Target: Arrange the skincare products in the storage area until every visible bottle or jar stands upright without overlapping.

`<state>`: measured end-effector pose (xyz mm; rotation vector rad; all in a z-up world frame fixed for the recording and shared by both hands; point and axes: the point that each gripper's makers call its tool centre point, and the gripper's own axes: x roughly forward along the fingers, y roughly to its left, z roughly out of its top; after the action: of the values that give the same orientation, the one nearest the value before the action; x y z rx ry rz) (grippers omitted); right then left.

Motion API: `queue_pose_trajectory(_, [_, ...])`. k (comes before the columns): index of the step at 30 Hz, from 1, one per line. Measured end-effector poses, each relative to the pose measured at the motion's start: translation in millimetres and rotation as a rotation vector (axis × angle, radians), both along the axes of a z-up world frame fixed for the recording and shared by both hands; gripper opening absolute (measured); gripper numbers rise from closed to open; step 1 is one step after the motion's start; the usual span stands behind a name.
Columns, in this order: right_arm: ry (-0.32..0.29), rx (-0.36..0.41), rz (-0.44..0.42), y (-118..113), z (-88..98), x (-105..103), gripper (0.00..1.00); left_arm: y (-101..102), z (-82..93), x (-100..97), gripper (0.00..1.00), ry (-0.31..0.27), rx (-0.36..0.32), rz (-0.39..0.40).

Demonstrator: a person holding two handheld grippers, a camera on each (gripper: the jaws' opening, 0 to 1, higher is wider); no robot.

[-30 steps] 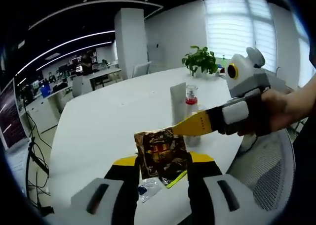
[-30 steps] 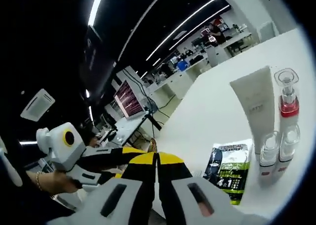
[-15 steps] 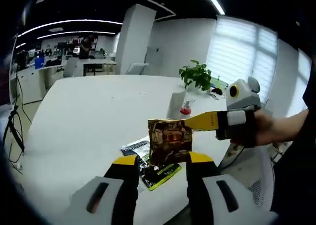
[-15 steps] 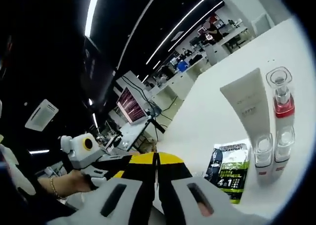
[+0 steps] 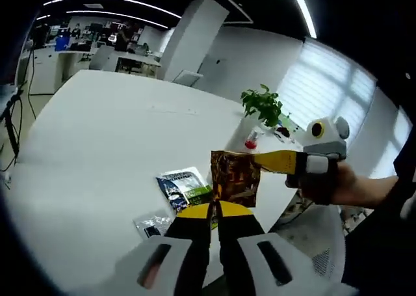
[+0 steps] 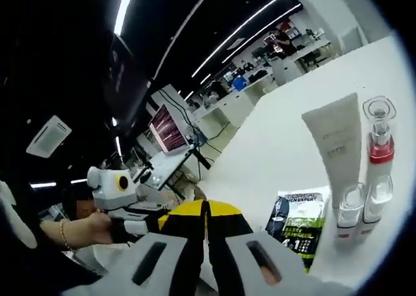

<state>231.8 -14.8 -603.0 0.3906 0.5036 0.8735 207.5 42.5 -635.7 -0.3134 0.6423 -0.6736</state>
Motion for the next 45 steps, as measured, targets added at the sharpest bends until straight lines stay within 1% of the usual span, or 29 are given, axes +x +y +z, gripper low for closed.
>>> queue_pose_trajectory(1, [-0.028, -0.043, 0.006, 2, -2.3, 2, 0.01, 3, -1.4, 0.6, 0.0, 0.008, -0.003, 0.006])
queue_pose_trajectory(3, [-0.065, -0.108, 0.023, 9, -5.6, 3, 0.01, 8, -4.3, 2.1, 0.0, 0.025, -0.015, 0.022])
queue_pose_trajectory(6, [-0.107, -0.18, 0.044, 14, -10.5, 6, 0.01, 14, -8.5, 3.6, 0.0, 0.041, -0.021, 0.035])
queue_pose_trajectory(7, [-0.12, -0.216, 0.051, 16, -15.5, 9, 0.01, 18, -11.2, 5.5, 0.0, 0.045, -0.02, 0.04])
queue_pose_trajectory(9, [-0.13, -0.258, 0.056, 18, -22.0, 14, 0.01, 21, -14.0, 7.4, 0.0, 0.053, -0.022, 0.046])
queue_pose_trajectory(10, [-0.147, -0.287, 0.065, 19, -25.5, 17, 0.01, 20, -14.6, 6.8, 0.0, 0.059, -0.02, 0.054])
queue_pose_trajectory(14, [-0.182, -0.355, 0.081, 24, -34.2, 26, 0.01, 26, -20.8, 13.2, 0.0, 0.07, -0.008, 0.07])
queue_pose_trajectory(15, [-0.193, -0.374, 0.09, 28, -37.1, 29, 0.01, 27, -22.7, 15.1, 0.0, 0.075, -0.007, 0.075])
queue_pose_trajectory(18, [-0.198, -0.395, 0.094, 31, -43.9, 37, 0.01, 32, -28.7, 21.2, 0.0, 0.085, -0.007, 0.083])
queue_pose_trajectory(20, [-0.193, -0.4, 0.092, 33, -46.2, 41, 0.01, 31, -28.8, 22.1, 0.0, 0.091, -0.008, 0.091])
queue_pose_trajectory(22, [-0.187, -0.406, 0.089, 35, -48.9, 44, 0.01, 32, -33.2, 26.3, 0.0, 0.094, -0.006, 0.094])
queue_pose_trajectory(28, [-0.196, -0.457, 0.099, 41, -62.5, 54, 0.01, 35, -42.4, 34.9, 0.0, 0.101, 0.04, 0.099])
queue_pose_trajectory(34, [-0.202, -0.493, 0.105, 46, -74.3, 64, 0.01, 39, -56.3, 45.3, 0.0, 0.123, 0.048, 0.116])
queue_pose_trajectory(36, [-0.208, -0.506, 0.109, 47, -77.7, 67, 0.01, 40, -56.6, 45.4, 0.0, 0.128, 0.053, 0.117])
queue_pose_trajectory(42, [-0.207, -0.549, 0.102, 50, -90.9, 78, 0.02, 41, -66.1, 56.2, 0.0, 0.139, 0.068, 0.121])
queue_pose_trajectory(45, [-0.205, -0.563, 0.1, 51, -96.1, 82, 0.02, 43, -75.1, 62.5, 0.0, 0.146, 0.093, 0.116])
